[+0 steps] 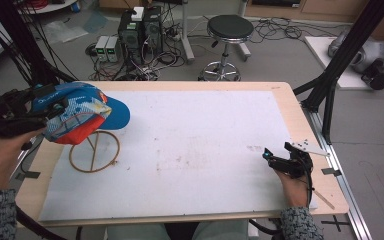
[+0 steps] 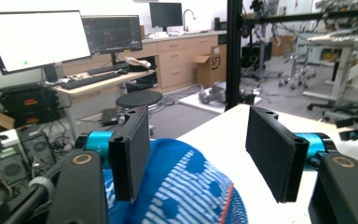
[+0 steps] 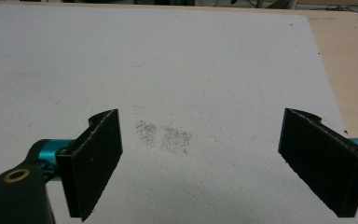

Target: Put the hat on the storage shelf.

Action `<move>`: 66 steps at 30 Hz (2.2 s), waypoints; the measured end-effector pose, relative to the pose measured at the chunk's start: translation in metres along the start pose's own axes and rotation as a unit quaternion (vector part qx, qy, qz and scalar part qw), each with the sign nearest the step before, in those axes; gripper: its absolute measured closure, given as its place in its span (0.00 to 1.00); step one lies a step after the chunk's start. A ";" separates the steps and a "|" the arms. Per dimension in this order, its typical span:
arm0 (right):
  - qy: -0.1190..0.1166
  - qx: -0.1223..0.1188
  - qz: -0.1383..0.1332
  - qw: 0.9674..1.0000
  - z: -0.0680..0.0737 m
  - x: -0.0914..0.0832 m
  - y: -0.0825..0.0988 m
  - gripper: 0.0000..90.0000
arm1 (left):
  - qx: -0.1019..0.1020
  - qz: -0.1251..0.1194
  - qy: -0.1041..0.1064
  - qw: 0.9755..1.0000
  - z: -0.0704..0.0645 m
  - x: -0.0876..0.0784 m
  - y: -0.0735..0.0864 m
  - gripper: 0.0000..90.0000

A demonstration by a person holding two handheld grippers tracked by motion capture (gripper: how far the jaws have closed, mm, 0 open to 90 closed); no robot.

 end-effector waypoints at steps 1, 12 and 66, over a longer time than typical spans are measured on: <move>0.000 0.000 -0.001 1.000 0.000 0.000 0.000 0.14 | 0.004 0.002 -0.002 1.000 -0.003 0.000 0.000 0.42; -0.003 0.003 0.000 1.000 -0.001 0.001 0.000 0.14 | 0.004 -0.006 -0.007 1.000 -0.034 0.006 0.006 0.29; -0.010 -0.004 -0.002 1.000 0.003 0.005 -0.003 0.14 | -0.020 0.038 0.059 0.997 -0.111 0.035 0.109 0.23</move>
Point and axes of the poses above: each handheld gripper's, and its own axes: x roughly forward along the jaws, y roughly out of its underside, z roughly to its left, the point moved 4 cm from there along x, roughly forward along the jaws, and after that the axes turned 7 degrees about -x, right-handed, at the moved point
